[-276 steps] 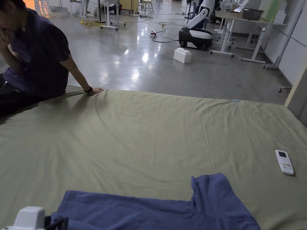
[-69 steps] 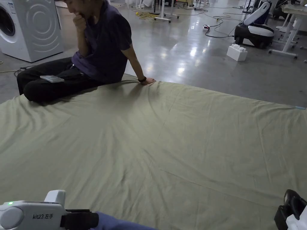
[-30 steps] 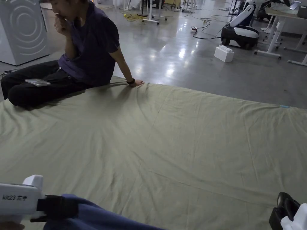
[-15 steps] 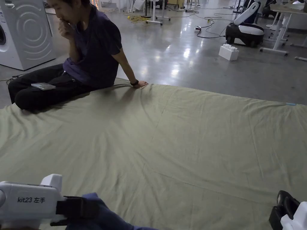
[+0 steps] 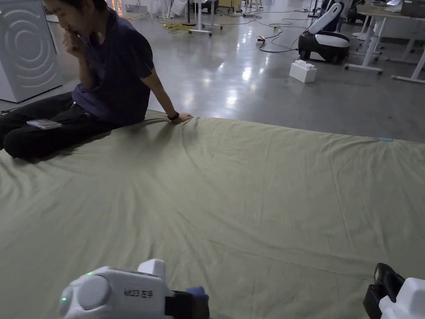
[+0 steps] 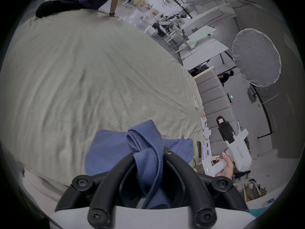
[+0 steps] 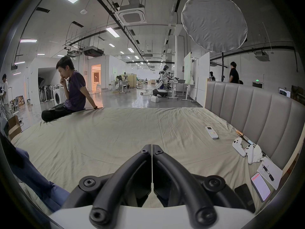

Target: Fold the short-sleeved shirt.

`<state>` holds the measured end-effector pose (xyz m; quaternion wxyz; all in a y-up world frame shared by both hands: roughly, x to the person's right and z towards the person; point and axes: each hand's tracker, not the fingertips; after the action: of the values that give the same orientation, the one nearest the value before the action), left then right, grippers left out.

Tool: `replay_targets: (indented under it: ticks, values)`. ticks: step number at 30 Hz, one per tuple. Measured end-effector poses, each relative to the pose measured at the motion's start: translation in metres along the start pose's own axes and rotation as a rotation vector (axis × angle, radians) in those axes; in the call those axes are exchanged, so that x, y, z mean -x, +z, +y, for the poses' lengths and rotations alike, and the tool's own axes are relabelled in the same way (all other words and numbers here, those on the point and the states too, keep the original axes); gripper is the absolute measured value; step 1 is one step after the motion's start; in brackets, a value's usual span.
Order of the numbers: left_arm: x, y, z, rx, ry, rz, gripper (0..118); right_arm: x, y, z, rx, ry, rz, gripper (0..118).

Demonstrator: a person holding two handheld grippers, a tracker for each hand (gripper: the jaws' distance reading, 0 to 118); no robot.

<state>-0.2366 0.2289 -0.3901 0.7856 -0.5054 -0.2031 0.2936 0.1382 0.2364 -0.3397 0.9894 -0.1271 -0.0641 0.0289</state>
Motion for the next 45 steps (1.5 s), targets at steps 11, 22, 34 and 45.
replay_targets:
  ticks: [11,22,34,45]
  values:
    - [-0.014,-0.109,-0.029,0.133,-0.026,0.176,16,-0.016,0.007,-0.005,0.013,-0.008,-0.038,2]
    - [-0.016,-0.07,-0.025,0.112,-0.072,0.099,35,-0.022,0.007,-0.01,0.026,-0.007,-0.046,2]
    - [-0.003,-0.061,-0.034,0.074,-0.128,0.148,28,-0.026,0.007,-0.014,0.036,-0.021,-0.046,2]
    - [-0.032,-0.12,-0.067,0.18,-0.227,0.13,15,-0.027,0.009,-0.018,0.048,-0.017,-0.048,2]
